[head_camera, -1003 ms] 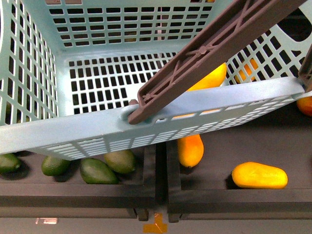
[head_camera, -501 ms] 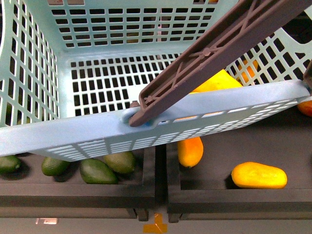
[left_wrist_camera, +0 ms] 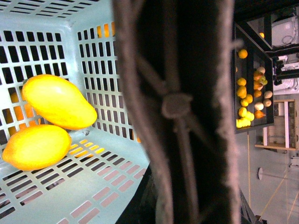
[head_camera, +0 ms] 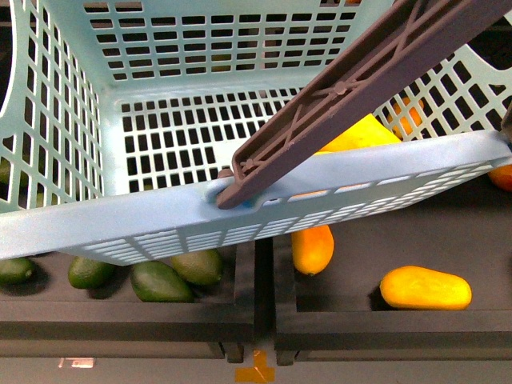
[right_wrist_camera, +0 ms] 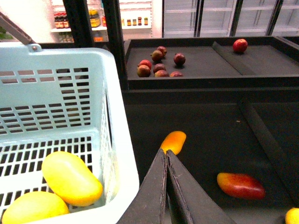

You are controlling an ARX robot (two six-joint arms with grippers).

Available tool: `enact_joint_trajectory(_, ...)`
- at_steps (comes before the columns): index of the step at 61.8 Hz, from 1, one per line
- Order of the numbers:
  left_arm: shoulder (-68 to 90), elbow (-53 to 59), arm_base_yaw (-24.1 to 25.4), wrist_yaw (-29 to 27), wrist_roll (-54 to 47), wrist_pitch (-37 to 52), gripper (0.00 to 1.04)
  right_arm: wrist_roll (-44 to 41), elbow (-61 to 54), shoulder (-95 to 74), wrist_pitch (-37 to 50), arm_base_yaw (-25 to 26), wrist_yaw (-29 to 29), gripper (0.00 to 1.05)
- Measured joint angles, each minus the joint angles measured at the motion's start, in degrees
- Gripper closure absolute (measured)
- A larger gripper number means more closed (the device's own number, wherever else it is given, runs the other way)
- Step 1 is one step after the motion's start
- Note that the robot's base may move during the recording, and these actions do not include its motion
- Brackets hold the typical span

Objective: Pick lemon and mango into basket

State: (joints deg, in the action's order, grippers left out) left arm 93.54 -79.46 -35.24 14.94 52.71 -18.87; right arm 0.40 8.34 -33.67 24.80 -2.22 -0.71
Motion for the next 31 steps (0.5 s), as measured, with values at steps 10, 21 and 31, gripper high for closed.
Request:
enact_joint_trajectory(10, 0.0, 0.0, 0.0, -0.2, 0.0, 0.0, 1.00, 0.0, -2.7, 4.5, -1.7, 2.0, 0.6, 1.03)
enact_joint_trajectory(21, 0.0, 0.0, 0.0, -0.1, 0.0, 0.0, 1.00, 0.0, -4.7, 9.7, -4.6, 2.0, 0.6, 1.03)
enact_joint_trajectory(31, 0.0, 0.0, 0.0, 0.0, 0.0, 0.0, 1.00, 0.0, -6.2, 14.1, -7.7, 2.0, 0.6, 1.03)
